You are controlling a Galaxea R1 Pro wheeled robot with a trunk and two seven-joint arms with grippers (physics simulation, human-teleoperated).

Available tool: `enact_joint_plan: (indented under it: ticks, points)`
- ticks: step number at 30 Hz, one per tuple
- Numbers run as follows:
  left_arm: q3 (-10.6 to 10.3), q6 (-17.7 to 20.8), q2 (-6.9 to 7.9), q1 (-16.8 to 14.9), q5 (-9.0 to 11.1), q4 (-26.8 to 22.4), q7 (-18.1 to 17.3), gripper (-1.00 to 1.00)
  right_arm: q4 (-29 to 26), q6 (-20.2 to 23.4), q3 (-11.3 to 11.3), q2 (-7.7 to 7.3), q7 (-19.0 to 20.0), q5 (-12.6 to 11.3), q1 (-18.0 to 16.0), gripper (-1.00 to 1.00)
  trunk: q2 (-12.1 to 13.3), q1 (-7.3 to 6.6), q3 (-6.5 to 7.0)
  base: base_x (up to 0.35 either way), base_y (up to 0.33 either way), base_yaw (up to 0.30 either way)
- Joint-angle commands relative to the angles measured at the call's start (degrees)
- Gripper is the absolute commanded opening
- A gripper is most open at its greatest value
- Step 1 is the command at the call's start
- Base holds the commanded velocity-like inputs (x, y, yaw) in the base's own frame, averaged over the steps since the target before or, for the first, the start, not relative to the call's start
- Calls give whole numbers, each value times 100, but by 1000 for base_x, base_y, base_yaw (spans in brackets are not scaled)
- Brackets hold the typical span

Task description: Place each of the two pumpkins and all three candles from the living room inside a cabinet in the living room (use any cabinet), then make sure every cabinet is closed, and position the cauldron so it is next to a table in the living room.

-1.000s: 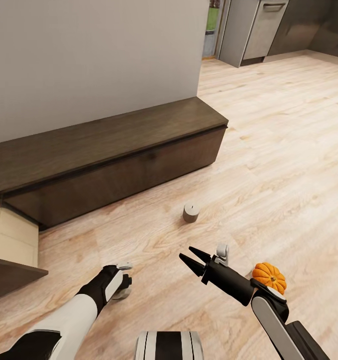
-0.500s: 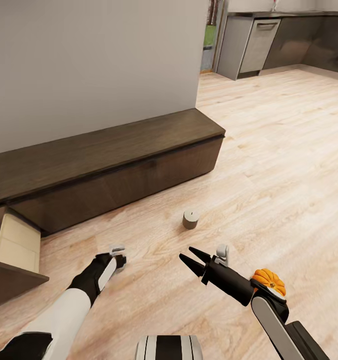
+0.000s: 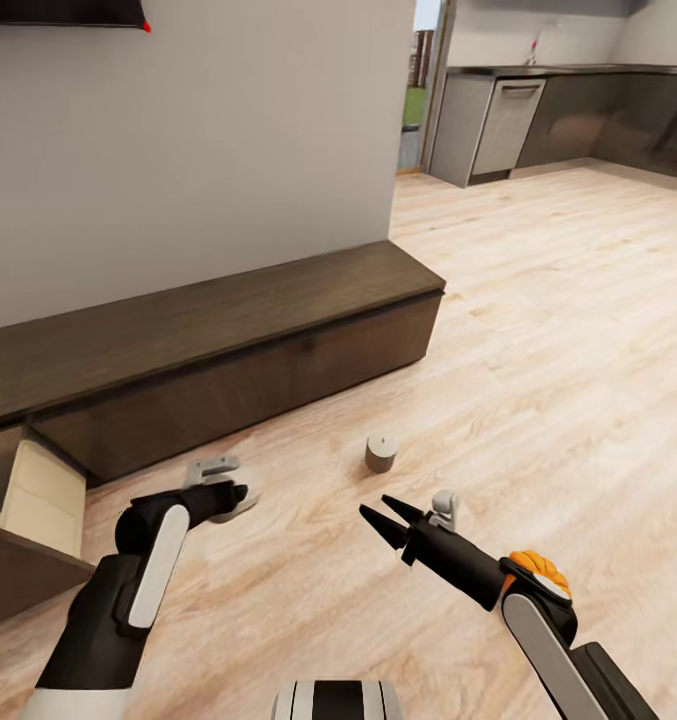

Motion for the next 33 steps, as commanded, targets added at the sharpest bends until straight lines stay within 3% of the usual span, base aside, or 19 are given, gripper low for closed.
enact_joint_plan:
  ticks: [1,2,5,9,10,13,15,16,18,20,21,22,23,24,25,27,30,31,33]
  points:
    - [-2,108,43,43,62,-88,58,-100,-2,54,5,2,-79,-54,-3,100,0,-4,19,-238,0,0]
    - [-2,121,56,49,67,-103,56,-100,-2,57,6,3,-90,-51,-3,100,1,-7,41,-258,0,0]
    - [-2,175,236,70,434,-222,-61,-100,-4,75,13,5,-377,-49,-3,100,5,-15,107,-319,0,0]
    - [-2,195,712,74,1583,-253,-176,-100,-10,74,22,21,-926,-44,-3,100,11,-25,196,-334,0,0]
    - [-8,197,953,74,2139,-257,-186,-100,-11,68,27,30,-1141,-39,-3,100,12,-28,218,-337,0,0]
    - [-80,208,1537,74,3428,-262,-193,-100,-11,63,52,47,-1647,-35,-3,100,16,-35,285,-338,0,0]
    - [-339,211,2176,74,4623,-348,-194,-100,-16,62,75,148,-2249,-28,-3,100,19,-41,329,-315,0,0]
    - [-372,210,2279,74,4797,-381,-195,-100,-16,62,75,185,-2340,-26,-3,100,20,-43,351,-274,0,0]
    - [-449,209,2661,74,5446,-481,-196,-100,-13,62,77,326,-2636,-1,-4,100,23,-48,395,-212,0,0]
    - [-472,208,2917,74,5876,-515,-200,-100,-11,63,77,398,-2807,88,-8,100,25,-53,440,-146,0,0]
    - [-481,209,3152,74,6253,-533,-204,-100,-7,67,81,463,-2964,258,-11,100,27,-56,462,-63,0,0]
    - [-484,209,3228,74,6377,-536,-207,-100,-6,69,82,491,-3012,326,-12,100,28,-59,484,-50,0,0]
    - [-488,210,3387,76,6643,-542,-220,-100,-3,73,84,563,-3101,475,-15,100,29,-61,506,-32,0,0]
    - [-491,209,3636,79,7045,-546,-238,-100,1,76,81,688,-3194,703,-14,100,31,-64,528,-16,0,0]
    - [-491,209,3724,80,7174,-547,-242,-100,2,76,80,725,-3214,777,-16,100,32,-66,551,-13,0,0]
    - [-494,203,4300,42,7943,-550,-242,-100,26,72,82,902,-3283,1159,-14,100,35,-71,595,-5,0,0]
    - [-493,199,4732,-113,8437,-551,-233,-100,127,17,83,1051,-3307,1362,-16,100,39,-79,661,-2,0,0]
    - [-494,195,5009,-256,8723,-551,-222,-100,205,-91,75,1169,-3314,1434,-13,100,40,-82,683,0,0,0]
    - [-494,192,5226,-326,8953,-551,-213,-100,238,-191,79,1234,-3321,1456,-13,100,43,-87,728,0,0,0]
